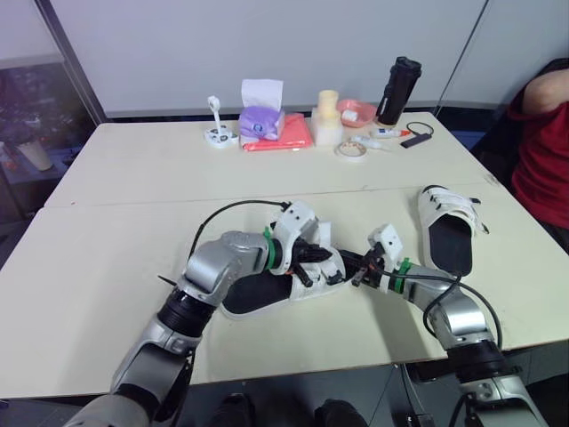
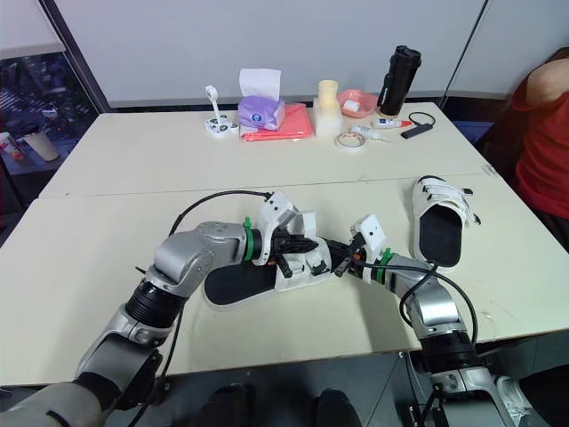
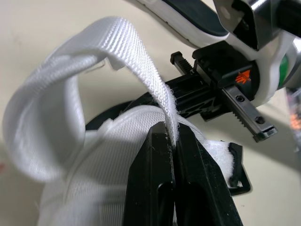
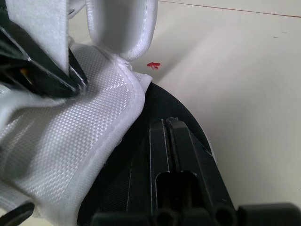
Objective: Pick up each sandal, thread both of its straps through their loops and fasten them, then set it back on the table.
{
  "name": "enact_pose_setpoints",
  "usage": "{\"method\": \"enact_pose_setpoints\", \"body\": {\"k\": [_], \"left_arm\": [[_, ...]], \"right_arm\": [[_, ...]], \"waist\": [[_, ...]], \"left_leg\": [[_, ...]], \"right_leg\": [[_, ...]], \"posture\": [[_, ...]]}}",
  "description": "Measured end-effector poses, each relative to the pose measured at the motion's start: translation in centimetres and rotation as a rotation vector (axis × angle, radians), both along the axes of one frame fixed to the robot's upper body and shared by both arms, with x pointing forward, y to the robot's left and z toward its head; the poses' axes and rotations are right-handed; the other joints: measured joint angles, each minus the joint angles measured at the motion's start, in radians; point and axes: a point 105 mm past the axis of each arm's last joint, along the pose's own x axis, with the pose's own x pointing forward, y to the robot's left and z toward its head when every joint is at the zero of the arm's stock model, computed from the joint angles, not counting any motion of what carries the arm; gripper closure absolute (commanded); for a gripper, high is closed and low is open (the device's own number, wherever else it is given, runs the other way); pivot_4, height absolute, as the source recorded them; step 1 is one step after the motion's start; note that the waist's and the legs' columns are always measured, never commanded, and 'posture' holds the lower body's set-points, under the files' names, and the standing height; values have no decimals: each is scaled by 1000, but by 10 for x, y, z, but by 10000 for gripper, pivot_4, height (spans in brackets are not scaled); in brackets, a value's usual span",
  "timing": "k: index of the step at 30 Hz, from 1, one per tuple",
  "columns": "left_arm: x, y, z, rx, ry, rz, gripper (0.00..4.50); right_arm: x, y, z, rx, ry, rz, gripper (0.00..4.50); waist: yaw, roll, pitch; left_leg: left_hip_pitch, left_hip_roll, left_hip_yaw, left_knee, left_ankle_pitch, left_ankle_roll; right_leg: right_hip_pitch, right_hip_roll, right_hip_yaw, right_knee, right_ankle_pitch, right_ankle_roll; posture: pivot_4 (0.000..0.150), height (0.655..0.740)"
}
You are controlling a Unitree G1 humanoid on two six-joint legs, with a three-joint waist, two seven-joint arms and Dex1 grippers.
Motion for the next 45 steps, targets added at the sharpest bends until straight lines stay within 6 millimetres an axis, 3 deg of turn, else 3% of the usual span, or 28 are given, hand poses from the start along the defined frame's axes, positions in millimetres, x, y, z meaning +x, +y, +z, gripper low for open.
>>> {"method": "enact_pose_setpoints", "body": {"k": [10, 19, 24, 27, 30, 34, 40, 45], "left_arm": [[-16, -12, 27, -95, -100, -133, 44804], [-6, 0, 19, 98, -315, -122, 44804], [-5, -1, 15, 112, -276, -104, 44804], [-6, -7, 22, -9, -119, -55, 44804], [-8, -12, 28, -115, 17, -21, 36864], [-4, -4, 29, -164, 77, 48, 17783], [-13, 11, 26, -200, 125, 151, 17783], [-27, 6, 20, -224, 163, 162, 17783]], "right_arm": [[0, 1, 0, 6, -1, -2, 45000], [0, 2, 0, 9, -2, -3, 45000], [1, 2, 0, 10, -2, -3, 45000], [1, 2, 0, 10, -3, -4, 45000], [1, 3, 0, 12, -5, -2, 45000], [1, 3, 0, 14, -6, -2, 45000], [0, 2, -1, 14, -5, -7, 45000], [0, 2, -1, 14, -5, -9, 45000]], "waist": [[-2, 0, 0], [-2, 0, 0], [-3, 0, 0], [-3, 0, 0], [-5, 0, 0], [-5, 0, 0], [-3, 0, 0], [-2, 0, 0]], "left_leg": [[0, 0, 0, 0, 0, 0], [0, 0, 1, -1, 0, 0], [0, 0, 1, -1, 0, 0], [0, 0, 0, -1, 0, 0], [1, 0, 0, -1, 0, 0], [1, 0, 0, -2, 0, 0], [1, 0, 0, -2, 0, 0], [1, 0, 0, -2, 0, 0]], "right_leg": [[0, 0, 0, 0, 0, 0], [0, 0, 1, 0, 0, 0], [0, 0, 0, 0, 0, 0], [0, 0, 0, 0, 0, 0], [-1, 0, 0, 0, 0, 0], [-1, 0, 0, 0, 0, 0], [0, 0, 1, 0, 0, 0], [0, 0, 1, 0, 0, 0]], "posture": [[1500, 7400], [1500, 7400], [1500, 7400], [1500, 7400], [1500, 7400], [1500, 7400], [1500, 7400], [1500, 7400]]}}
